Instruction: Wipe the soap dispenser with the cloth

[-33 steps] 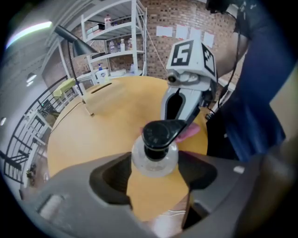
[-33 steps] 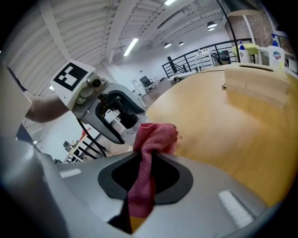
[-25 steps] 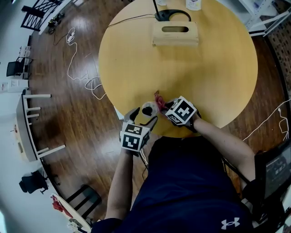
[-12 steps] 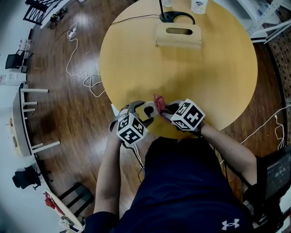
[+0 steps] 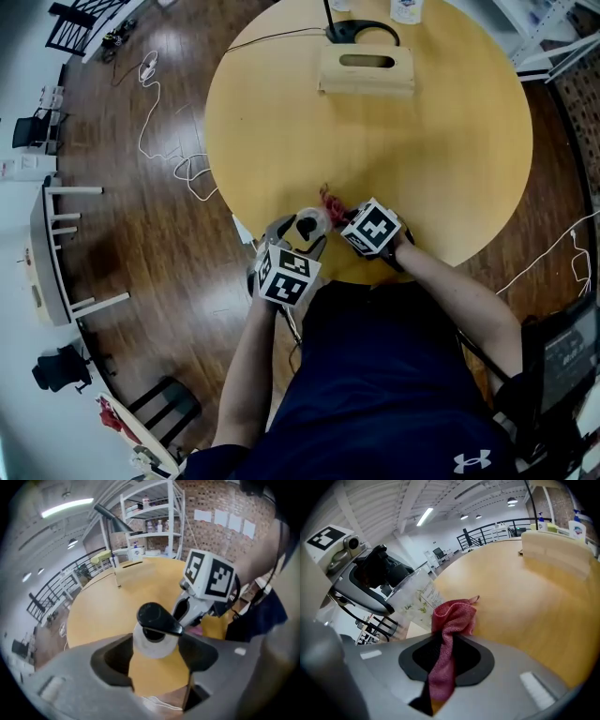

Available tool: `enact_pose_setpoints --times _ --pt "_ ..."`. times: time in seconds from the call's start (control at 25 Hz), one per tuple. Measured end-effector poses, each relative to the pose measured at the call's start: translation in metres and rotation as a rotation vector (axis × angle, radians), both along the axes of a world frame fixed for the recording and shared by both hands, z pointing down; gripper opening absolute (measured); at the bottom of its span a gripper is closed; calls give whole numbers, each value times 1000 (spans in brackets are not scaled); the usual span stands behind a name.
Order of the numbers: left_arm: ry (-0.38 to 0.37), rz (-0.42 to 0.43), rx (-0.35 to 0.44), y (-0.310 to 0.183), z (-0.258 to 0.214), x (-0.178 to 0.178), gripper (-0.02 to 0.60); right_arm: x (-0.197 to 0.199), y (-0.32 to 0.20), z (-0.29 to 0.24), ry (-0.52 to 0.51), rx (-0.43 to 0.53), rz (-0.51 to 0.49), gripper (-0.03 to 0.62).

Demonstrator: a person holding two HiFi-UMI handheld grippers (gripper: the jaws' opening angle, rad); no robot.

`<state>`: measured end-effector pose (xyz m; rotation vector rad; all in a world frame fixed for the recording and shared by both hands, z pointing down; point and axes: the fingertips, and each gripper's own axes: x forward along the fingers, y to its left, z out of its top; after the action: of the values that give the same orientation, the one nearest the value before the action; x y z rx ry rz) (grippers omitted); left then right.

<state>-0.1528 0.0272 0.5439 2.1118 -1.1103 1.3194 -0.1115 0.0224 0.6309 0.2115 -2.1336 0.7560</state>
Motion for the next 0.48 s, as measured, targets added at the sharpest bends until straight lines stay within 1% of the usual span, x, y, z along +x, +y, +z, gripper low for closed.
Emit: enact_pose_setpoints --times 0.08,0.16,0.2,0.24,0.28,0.32,0.36,0.4,0.44,0.48 --pt "-14 168 14 -1 2 2 303 2 2 -4 -10 -19 5 74" --pt "-19 331 15 1 4 3 304 2 4 -23 -55 -27 17 74" --pt "-27 386 4 3 5 1 305 1 6 -36 -89 -25 24 74" --pt "-40 412 -15 4 6 -1 307 0 7 -49 -123 -18 24 74" --pt "-50 402 -39 5 7 -5 323 0 8 -61 -151 -2 18 74" --pt "-45 356 -61 5 7 -9 360 -1 8 -70 -171 20 5 74" --pt "-14 280 -74 5 4 -10 371 -2 8 -75 -178 44 -13 74" --pt "38 188 -79 3 -2 -8 371 -4 7 -75 -174 65 -31 74" --pt "90 95 -78 1 -7 -5 370 -5 6 -70 -160 80 -46 74" --pt "123 20 -71 -1 -10 -2 367 -6 4 -61 -140 87 -54 74"
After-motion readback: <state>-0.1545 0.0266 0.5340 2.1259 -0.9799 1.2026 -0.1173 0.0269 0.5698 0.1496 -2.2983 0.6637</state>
